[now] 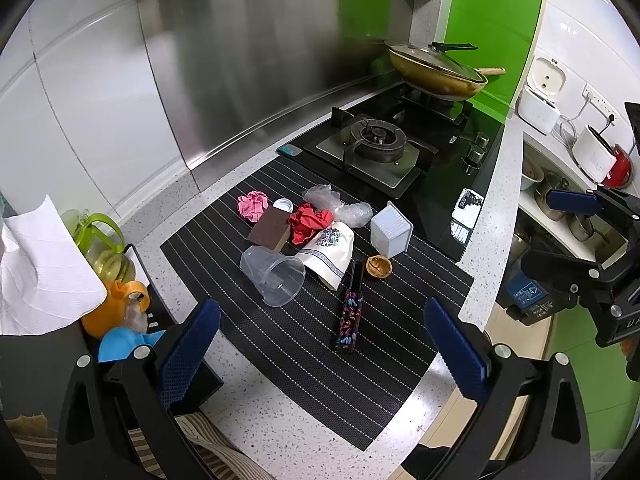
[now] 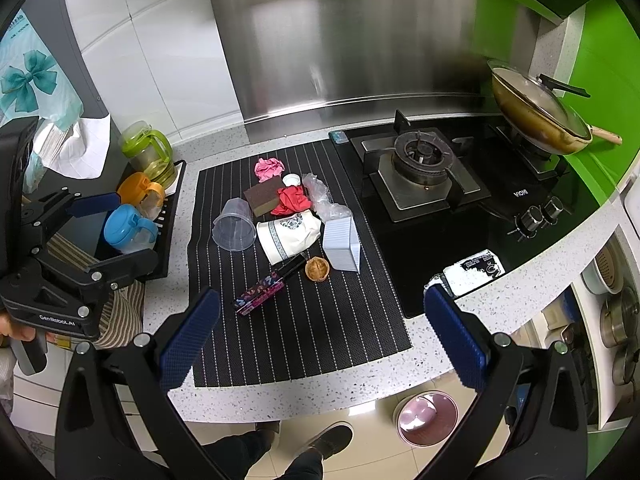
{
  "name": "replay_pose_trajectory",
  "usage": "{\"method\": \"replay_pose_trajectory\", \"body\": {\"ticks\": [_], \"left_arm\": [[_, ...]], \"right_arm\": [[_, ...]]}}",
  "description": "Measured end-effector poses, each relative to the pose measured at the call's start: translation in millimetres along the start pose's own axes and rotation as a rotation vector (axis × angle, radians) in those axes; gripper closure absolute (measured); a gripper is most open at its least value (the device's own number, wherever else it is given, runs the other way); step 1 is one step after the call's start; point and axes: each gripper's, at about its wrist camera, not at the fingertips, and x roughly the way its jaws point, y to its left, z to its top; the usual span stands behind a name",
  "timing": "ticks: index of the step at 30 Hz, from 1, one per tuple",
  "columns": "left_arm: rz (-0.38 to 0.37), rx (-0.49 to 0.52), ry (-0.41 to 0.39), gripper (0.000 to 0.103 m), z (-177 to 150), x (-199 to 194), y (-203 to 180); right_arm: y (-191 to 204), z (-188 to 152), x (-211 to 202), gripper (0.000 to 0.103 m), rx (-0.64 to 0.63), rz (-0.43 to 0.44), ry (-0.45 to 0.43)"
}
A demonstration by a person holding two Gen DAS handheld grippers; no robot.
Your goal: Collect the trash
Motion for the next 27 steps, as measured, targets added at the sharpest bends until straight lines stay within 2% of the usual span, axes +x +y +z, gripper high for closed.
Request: {"method": "replay_pose_trajectory", "body": {"ticks": [16, 27], "left_arm": [[0.005, -0.009, 0.008, 0.005, 4.4, 9.7, 8.3], [0.017, -0.033, 0.044, 0.005, 4.8, 38.3, 27.5]], "right_arm": [[-4.1, 6.2, 20.7, 0.003, -0.005, 0.004, 0.033], [-10.3, 25.4, 102.0, 0.003, -0.053, 0.005, 0.128]]}}
